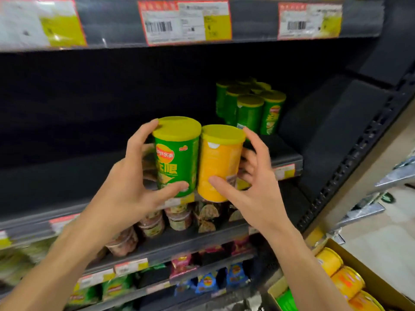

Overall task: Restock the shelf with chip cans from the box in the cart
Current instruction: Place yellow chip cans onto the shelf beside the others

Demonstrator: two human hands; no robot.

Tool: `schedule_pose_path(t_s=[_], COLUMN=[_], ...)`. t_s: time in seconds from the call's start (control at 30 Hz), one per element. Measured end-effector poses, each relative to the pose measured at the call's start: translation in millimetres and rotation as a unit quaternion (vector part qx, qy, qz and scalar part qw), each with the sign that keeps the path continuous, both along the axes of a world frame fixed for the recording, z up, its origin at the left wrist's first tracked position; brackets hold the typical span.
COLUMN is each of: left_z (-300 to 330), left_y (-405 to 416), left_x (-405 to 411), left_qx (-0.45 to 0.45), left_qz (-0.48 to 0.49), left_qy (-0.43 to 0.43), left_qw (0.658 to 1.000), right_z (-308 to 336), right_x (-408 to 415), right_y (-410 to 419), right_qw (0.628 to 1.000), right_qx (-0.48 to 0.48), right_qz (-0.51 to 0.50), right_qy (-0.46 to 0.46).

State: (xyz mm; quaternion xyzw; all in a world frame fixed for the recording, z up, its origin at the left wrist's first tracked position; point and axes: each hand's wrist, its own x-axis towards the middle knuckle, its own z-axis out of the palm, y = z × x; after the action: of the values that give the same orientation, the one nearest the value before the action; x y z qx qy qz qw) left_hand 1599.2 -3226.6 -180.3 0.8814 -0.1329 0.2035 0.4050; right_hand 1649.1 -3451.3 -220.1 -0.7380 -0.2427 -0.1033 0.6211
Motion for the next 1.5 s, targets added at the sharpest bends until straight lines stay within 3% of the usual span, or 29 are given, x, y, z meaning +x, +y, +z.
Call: schedule_pose_path(t_s=[0.43,0.77,1.33,1.5], left_z=[-27.1,-58.3,-64.9,-64.9], left_y=[52.5,56.0,54.3,54.6], left_x=[46.2,50.3,52.0,51.7], left_qx=[0.003,-0.015,-0.009,-0.005], left_qz=[0.077,0.099,0.122,0.116], left_qy=[-0.004,-0.005,-0.016,-0.014], left_qw=[0.997,0.995,0.992,0.993], right_z=[-8.9,-28.6,-25.5,-19.0], right_x=[56.3,55.4,92.2,127.3], right_y=[74.9,83.1,83.2,85.2], right_qw=[0.999,0.997,0.978,0.980], right_qx=[-0.030,-0.050,-0.140,-0.142], right_qz=[-0.026,-0.049,-0.152,-0.138], right_qy=[0.010,0.030,-0.035,0.025])
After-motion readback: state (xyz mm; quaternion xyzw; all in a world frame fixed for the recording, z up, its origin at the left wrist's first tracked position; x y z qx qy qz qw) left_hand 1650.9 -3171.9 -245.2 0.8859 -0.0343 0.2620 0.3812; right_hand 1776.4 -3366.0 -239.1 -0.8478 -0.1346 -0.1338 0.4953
